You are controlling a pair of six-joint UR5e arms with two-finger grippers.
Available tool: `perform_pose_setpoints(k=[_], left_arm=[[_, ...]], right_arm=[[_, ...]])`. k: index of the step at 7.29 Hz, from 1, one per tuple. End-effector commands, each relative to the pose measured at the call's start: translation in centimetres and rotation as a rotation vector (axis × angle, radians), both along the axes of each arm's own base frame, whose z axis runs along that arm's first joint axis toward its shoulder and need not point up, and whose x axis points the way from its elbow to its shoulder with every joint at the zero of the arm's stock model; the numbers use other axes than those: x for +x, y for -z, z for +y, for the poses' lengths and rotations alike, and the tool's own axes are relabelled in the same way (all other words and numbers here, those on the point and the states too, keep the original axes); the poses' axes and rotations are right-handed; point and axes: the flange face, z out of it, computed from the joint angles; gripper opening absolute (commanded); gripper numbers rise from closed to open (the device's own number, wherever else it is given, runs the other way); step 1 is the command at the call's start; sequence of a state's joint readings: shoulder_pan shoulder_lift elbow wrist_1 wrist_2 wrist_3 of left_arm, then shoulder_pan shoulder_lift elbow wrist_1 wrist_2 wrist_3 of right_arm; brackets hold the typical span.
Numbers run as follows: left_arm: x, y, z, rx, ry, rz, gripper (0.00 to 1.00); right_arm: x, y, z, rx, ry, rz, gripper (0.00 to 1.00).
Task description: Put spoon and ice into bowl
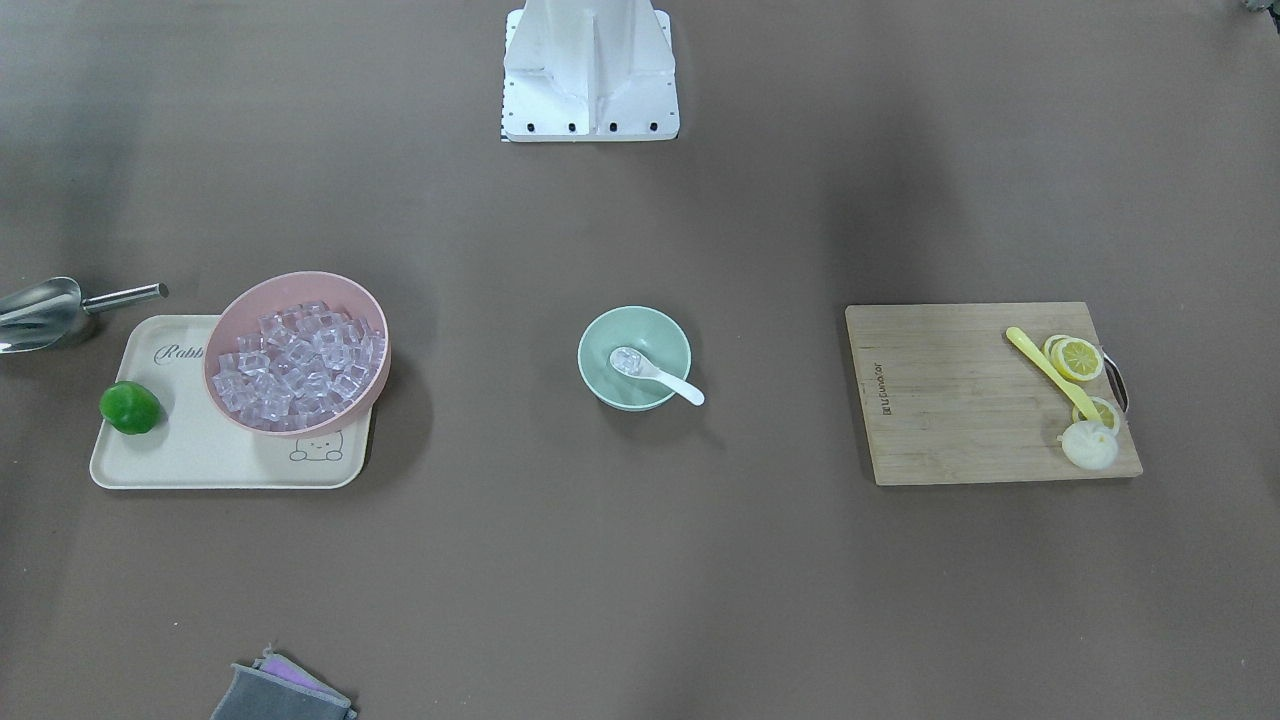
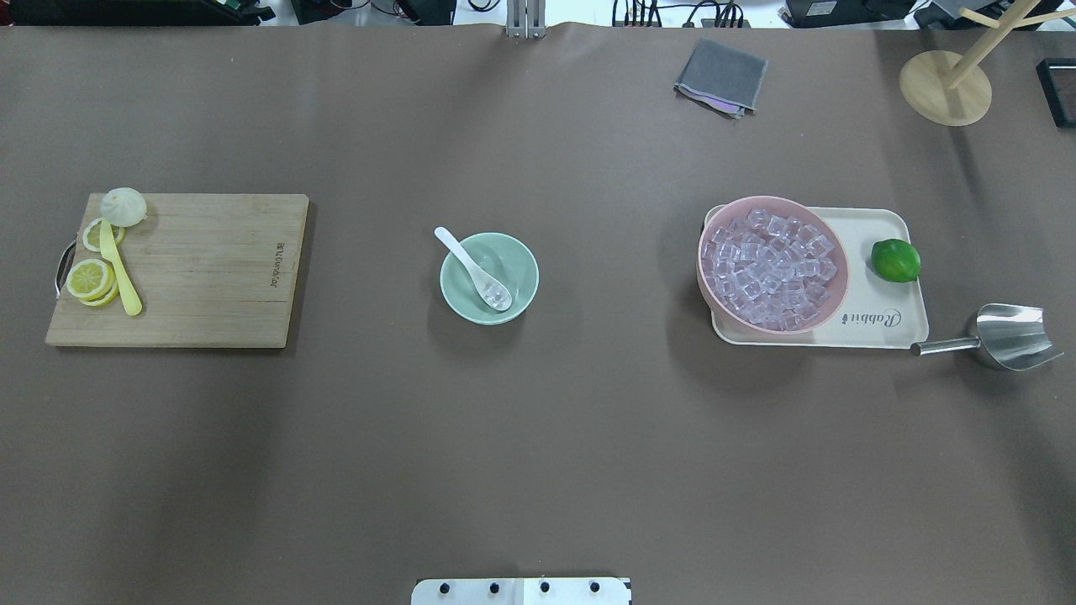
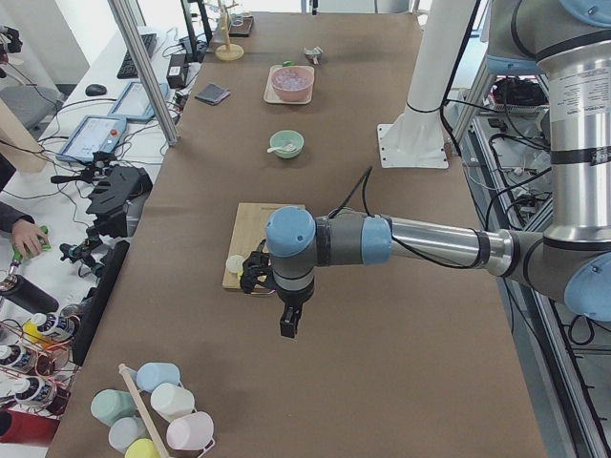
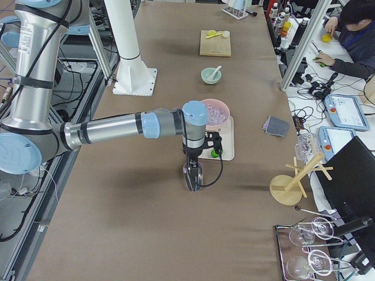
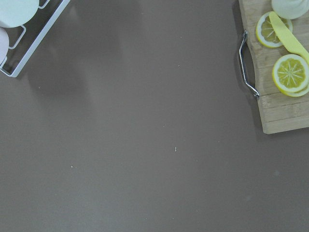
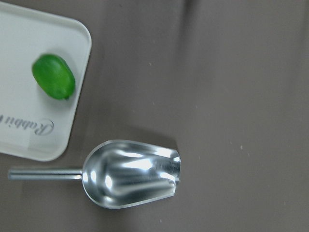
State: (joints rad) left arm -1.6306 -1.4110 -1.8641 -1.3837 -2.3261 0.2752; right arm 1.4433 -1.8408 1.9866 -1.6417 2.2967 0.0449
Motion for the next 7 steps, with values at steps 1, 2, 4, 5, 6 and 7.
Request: perform_pose_setpoints(k=[1,2,4,5,6,7], left_arm=[[-0.1,-0.1,0.1,-0.001,0.001,-0.002,0.99],[-0.1,-0.1,0.2,0.003,0.001,-0.001,0.99],[0.0,0.7,-0.1,0.025,-0.002,0.001,0.99],[0.0,0.6,0.0,0.022,-0.002,0.000,0.99],[0.0,0.5,0.0,0.020,-0.002,0.000,0.99],[0.0,0.5,0.1,0.020,-0.002,0.000,0.99]], right_arm=[[2.8,-4.8,3.5,-0.118,-0.066,0.005,1.00],[3.9,-5.2,3.7,-0.121,-0.097,0.002,1.00],[4.1,-5.7,4.1,-0.135,-0.103,0.006,1.00],[4.1,-5.6,4.0,-0.131,-0.103,0.006,1.00],[4.2,-5.8,4.1,-0.134,-0.104,0.007,1.00],[4.1,-5.8,4.2,-0.137,-0.103,0.006,1.00]])
